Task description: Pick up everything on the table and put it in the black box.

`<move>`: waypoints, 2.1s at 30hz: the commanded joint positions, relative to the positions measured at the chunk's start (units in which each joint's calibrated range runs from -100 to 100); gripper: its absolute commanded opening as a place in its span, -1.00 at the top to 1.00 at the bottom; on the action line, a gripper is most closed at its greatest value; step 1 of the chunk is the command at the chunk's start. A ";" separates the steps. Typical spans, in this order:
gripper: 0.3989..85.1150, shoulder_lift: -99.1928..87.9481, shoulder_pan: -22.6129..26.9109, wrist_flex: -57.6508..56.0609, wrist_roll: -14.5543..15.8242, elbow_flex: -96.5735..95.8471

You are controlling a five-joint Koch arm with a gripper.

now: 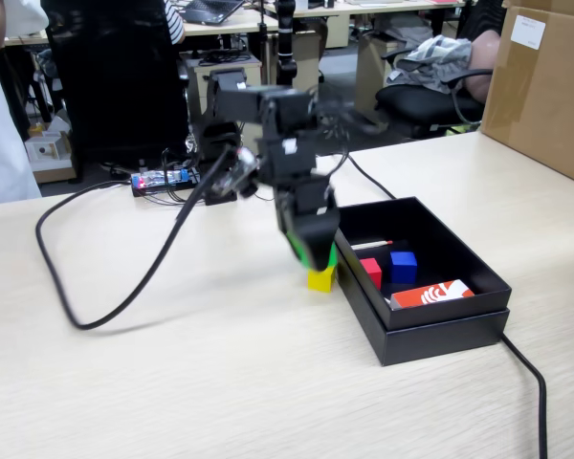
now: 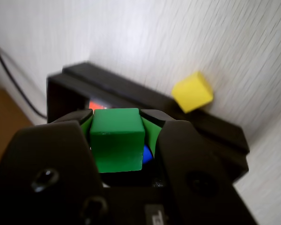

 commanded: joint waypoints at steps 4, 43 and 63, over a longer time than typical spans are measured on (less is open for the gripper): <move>0.92 -0.74 6.20 0.32 2.34 4.70; -0.12 -17.61 -0.83 -2.53 10.70 -28.03; 0.23 12.57 2.20 -2.62 15.34 -13.16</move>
